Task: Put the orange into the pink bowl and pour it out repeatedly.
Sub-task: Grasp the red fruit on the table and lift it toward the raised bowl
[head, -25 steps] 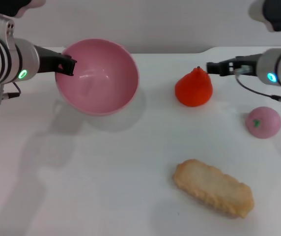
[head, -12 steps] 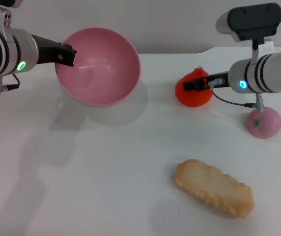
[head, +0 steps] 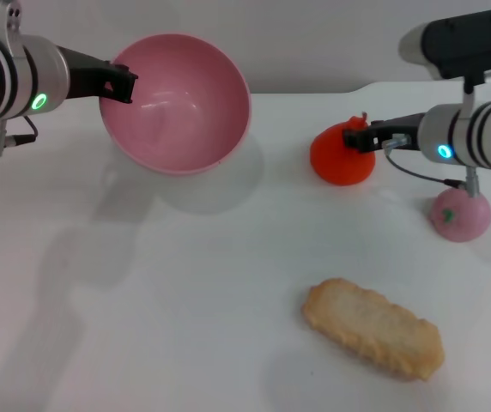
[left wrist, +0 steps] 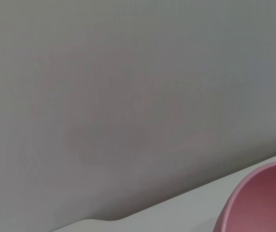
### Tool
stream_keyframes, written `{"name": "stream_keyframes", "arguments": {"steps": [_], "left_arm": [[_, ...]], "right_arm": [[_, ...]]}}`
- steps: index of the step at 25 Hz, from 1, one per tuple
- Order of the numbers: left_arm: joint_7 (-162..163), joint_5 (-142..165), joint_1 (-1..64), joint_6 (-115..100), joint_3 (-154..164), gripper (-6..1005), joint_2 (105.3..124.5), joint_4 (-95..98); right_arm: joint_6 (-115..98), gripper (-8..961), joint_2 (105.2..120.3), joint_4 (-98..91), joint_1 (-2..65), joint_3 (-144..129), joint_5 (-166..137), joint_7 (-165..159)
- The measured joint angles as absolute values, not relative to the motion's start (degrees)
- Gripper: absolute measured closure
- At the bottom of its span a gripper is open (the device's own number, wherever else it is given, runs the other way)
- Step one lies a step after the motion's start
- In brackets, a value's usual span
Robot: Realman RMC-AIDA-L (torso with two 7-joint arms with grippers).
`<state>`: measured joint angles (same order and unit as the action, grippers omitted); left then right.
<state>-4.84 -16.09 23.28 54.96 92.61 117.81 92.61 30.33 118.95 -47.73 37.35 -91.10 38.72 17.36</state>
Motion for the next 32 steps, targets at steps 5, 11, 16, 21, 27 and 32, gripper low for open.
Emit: {"name": "stream_keyframes", "arguments": {"steps": [5,11,16,21,27,32], "left_arm": [[-4.8,-16.1,23.7,55.1,92.6,956,117.84,91.7],[-4.8,-17.0,24.1,55.1,93.1,956,117.86,89.7],[-5.0,-17.9,24.7,55.1,93.2,956,117.87,88.8],[-5.7,-19.0,25.5,55.1,93.2,956,117.87,87.9],[-6.0,-19.6,26.0,55.2,93.2,956,117.93,87.5],[-6.1,-19.8,26.6,55.7,93.3,956,117.95,86.9]], "right_arm": [[33.1,414,118.77,-62.2,30.0,-91.0,38.0,17.4],[36.2,693,118.82,-72.0,25.7,-89.1,36.0,16.6],[33.9,874,118.85,-57.9,32.2,-89.1,37.5,17.5],[30.6,820,119.04,-48.7,37.5,-91.4,38.0,17.8],[31.3,619,119.08,-48.8,38.4,-92.3,39.4,17.9],[33.7,449,119.09,-52.8,37.6,-94.0,39.9,17.6]]}}
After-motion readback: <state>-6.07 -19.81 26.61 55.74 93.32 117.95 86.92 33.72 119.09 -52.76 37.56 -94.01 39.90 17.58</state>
